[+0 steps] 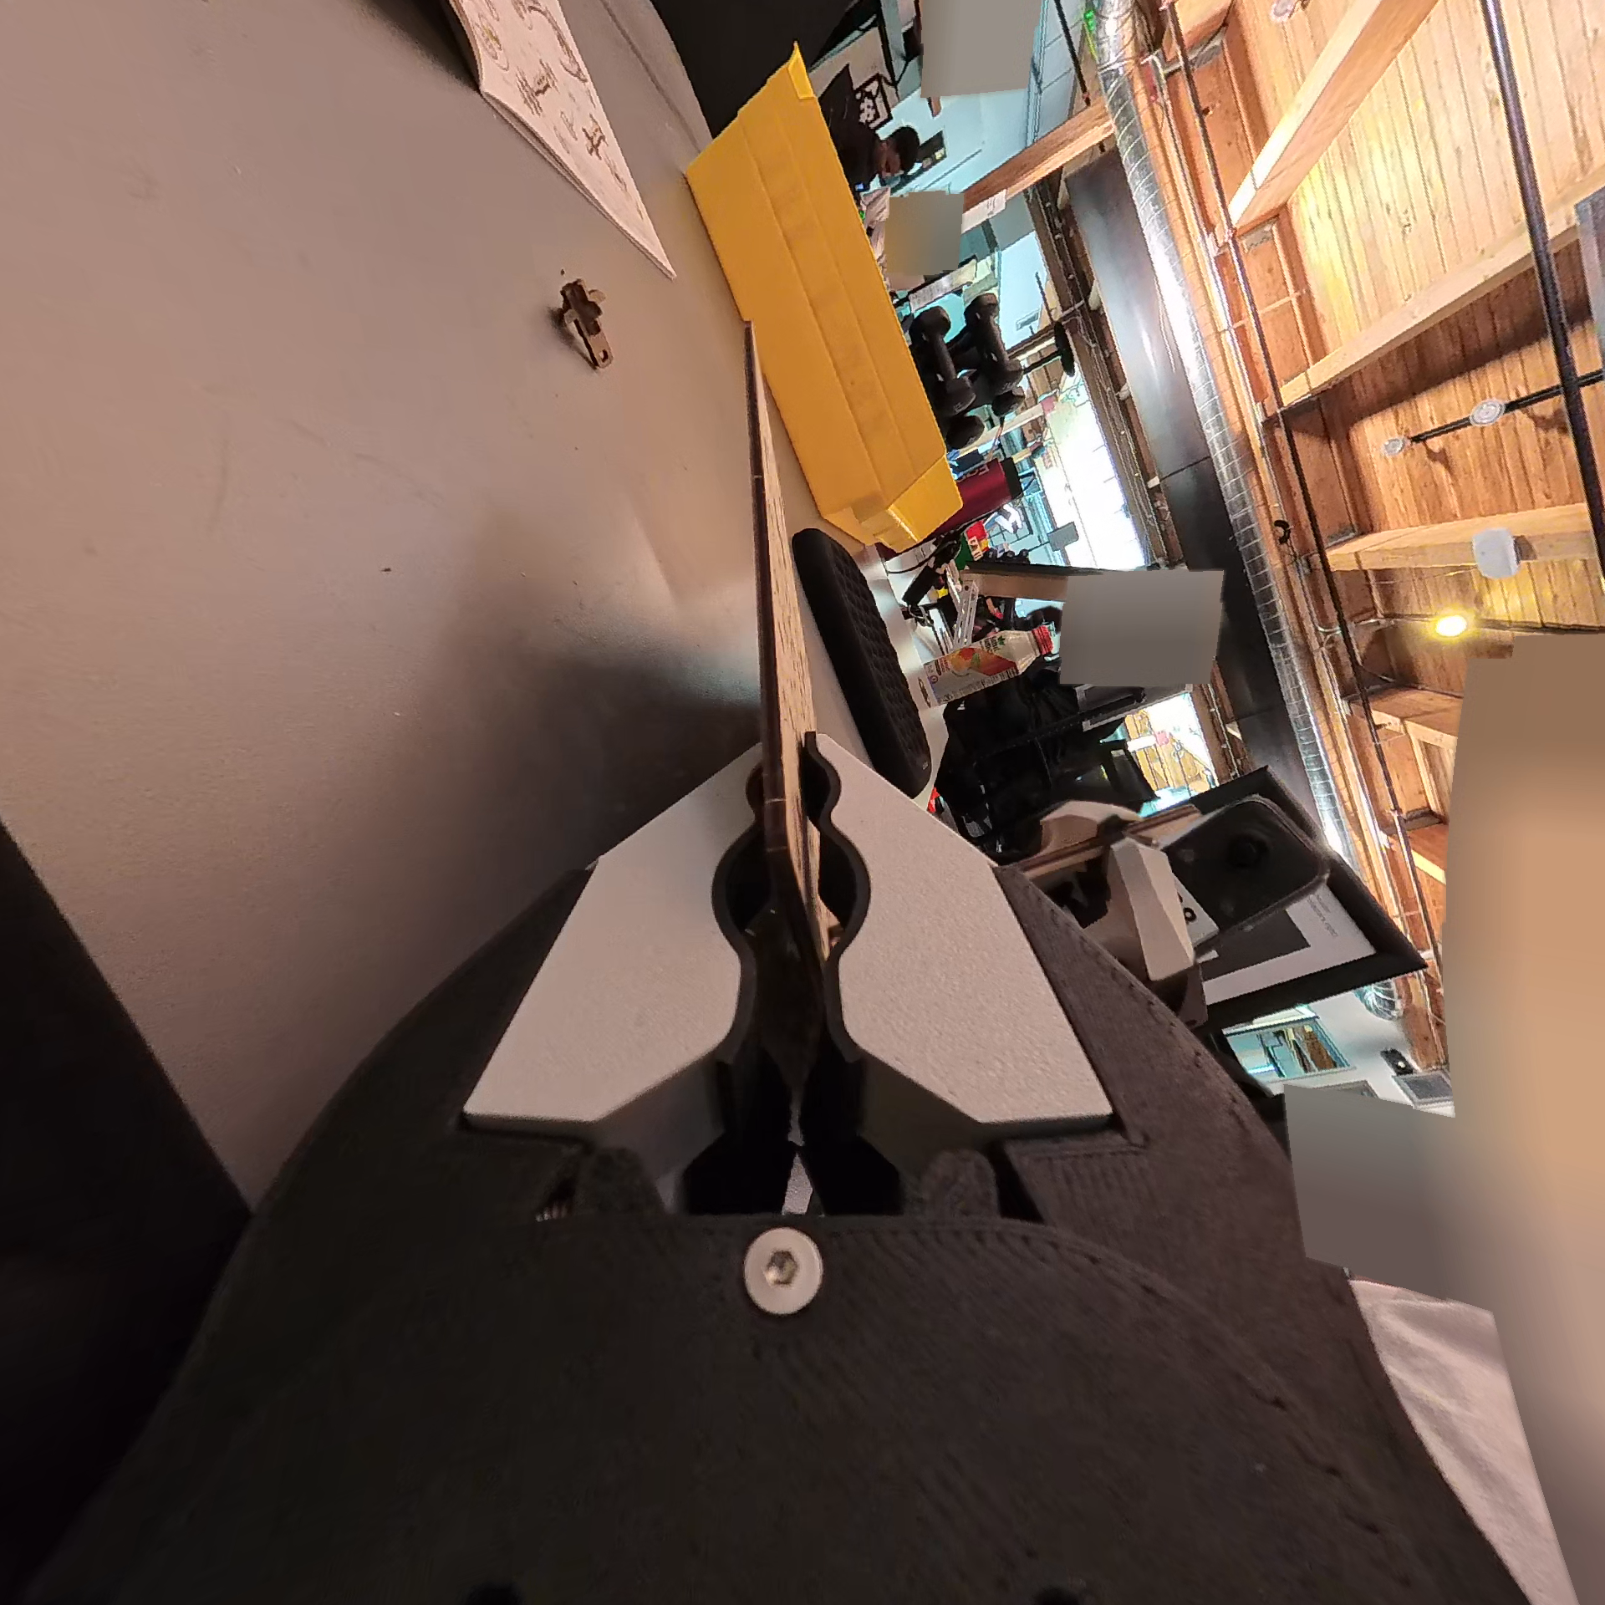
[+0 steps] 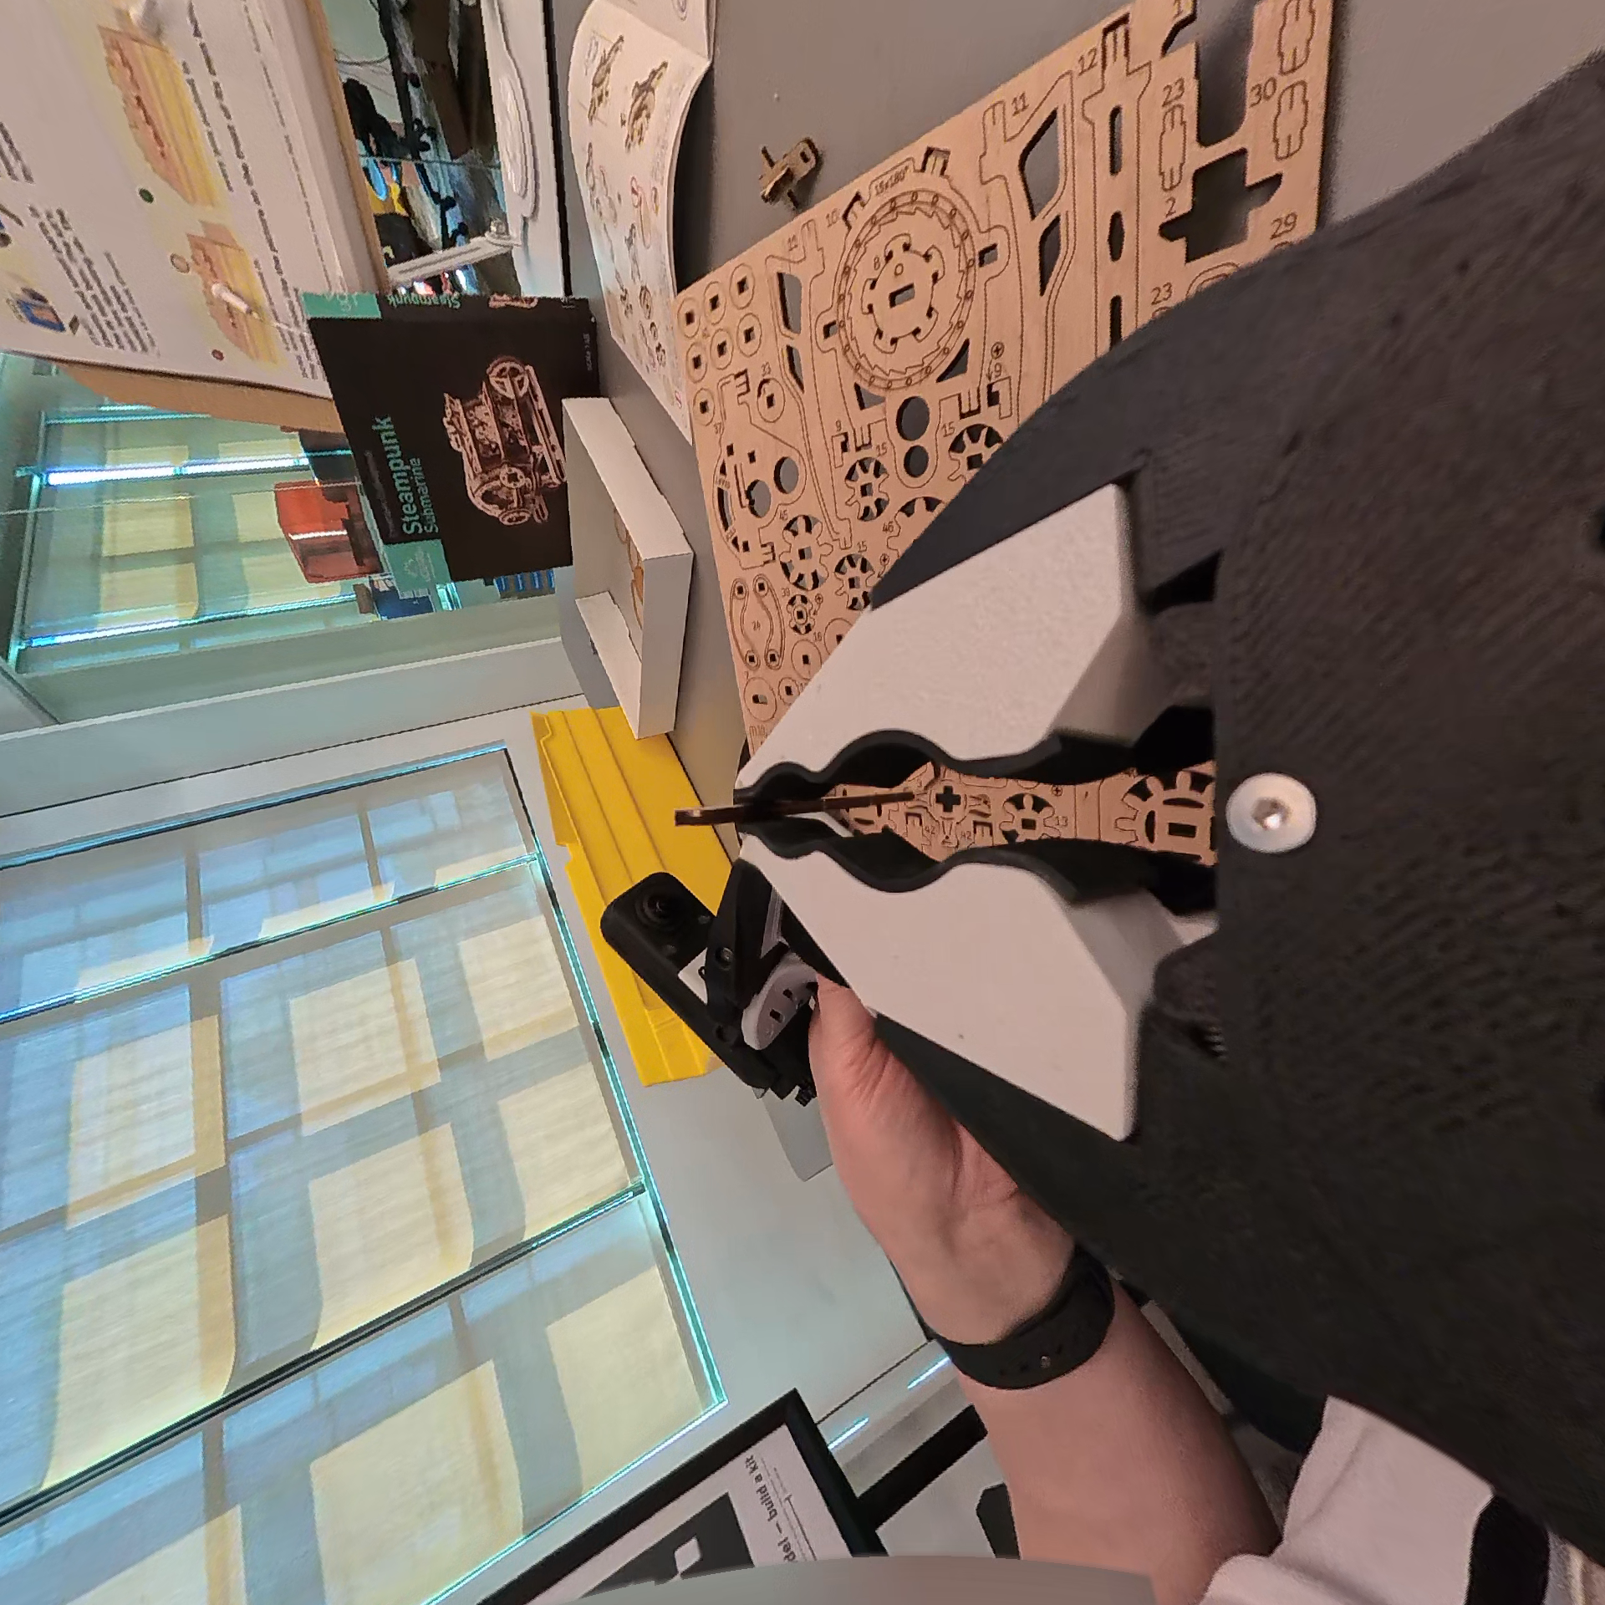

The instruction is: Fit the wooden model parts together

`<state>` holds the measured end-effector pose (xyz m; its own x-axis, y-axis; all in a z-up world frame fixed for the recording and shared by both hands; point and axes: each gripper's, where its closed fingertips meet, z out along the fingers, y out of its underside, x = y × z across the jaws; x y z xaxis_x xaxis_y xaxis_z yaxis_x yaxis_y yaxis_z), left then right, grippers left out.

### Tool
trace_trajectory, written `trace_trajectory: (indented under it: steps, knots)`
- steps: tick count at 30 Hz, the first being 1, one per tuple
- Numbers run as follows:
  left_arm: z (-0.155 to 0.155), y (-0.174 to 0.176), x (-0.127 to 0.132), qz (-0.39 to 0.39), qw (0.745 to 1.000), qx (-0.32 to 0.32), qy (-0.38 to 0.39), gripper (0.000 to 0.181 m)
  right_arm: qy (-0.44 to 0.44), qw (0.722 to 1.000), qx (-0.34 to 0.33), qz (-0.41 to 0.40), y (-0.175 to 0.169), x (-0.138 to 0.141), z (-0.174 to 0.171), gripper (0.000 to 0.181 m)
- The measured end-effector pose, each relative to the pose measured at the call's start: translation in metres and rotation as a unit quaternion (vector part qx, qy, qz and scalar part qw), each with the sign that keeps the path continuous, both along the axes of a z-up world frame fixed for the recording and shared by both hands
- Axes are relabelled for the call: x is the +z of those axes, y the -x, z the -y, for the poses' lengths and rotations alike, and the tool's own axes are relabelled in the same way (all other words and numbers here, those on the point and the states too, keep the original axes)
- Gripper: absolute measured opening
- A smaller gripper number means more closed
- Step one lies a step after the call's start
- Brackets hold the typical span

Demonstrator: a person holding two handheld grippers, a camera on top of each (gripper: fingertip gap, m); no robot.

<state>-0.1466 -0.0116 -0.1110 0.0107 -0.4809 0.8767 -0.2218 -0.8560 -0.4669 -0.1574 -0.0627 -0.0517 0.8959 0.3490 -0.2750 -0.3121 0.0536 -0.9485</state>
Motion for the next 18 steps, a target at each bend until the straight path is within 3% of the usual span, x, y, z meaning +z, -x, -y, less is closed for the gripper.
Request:
trace_trajectory:
  steps: [18]
  knots:
    - [-0.0005,0.0005,-0.0017,-0.004,1.000,-0.001,0.005,0.002,0.006,0.998,0.011,0.057,0.0045,-0.0033,-0.0029,0.002]
